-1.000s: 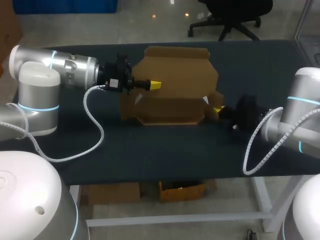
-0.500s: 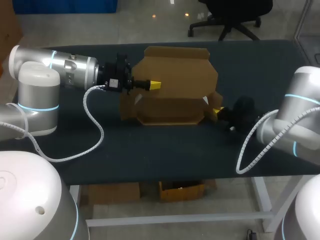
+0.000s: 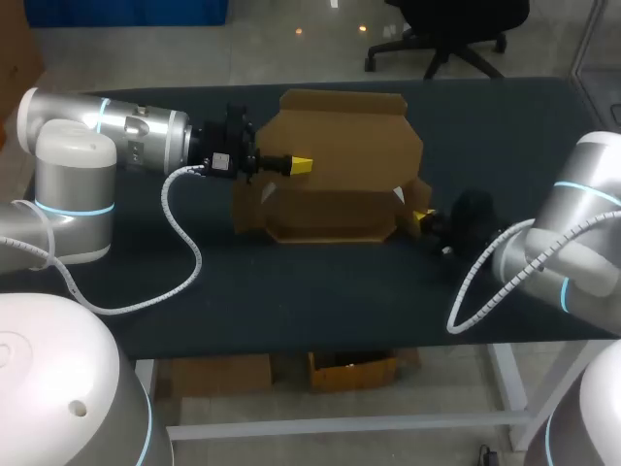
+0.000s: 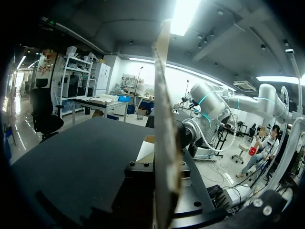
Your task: Assemble the packaging by folding the flat box into shape, placing the metal phone stand inside, and closing the box properly
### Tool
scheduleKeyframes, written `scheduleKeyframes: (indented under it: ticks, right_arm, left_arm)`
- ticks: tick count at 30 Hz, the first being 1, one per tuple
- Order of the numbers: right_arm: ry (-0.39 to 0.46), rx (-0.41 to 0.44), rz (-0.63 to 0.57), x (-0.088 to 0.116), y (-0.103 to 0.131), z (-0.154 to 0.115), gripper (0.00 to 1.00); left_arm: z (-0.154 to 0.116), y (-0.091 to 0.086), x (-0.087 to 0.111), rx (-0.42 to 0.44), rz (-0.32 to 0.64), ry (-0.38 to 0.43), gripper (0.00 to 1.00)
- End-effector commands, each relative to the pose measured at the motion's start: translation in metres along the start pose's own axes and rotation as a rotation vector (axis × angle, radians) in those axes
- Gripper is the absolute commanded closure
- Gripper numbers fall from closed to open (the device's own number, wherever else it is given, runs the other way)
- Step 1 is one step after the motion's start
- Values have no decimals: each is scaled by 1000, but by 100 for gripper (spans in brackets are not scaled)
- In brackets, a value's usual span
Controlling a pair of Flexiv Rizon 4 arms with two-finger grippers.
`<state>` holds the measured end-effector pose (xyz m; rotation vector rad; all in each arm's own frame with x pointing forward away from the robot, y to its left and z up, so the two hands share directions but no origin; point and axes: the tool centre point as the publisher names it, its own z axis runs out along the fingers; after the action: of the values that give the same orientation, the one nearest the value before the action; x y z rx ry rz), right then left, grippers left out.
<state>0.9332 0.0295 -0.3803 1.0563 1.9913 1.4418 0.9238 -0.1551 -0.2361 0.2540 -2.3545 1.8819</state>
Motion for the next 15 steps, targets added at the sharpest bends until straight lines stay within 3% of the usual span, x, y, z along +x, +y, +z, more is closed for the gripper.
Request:
scheduleKeyframes:
  ticks: [1, 15]
  right_arm:
    - [-119, -23, 4, 6, -4, -1, 100]
    - [-174, 14, -18, 15, -1, -3, 100]
  left_arm:
    - [1, 2, 0, 2, 1, -2, 100]
    - [1, 2, 0, 2, 1, -2, 100]
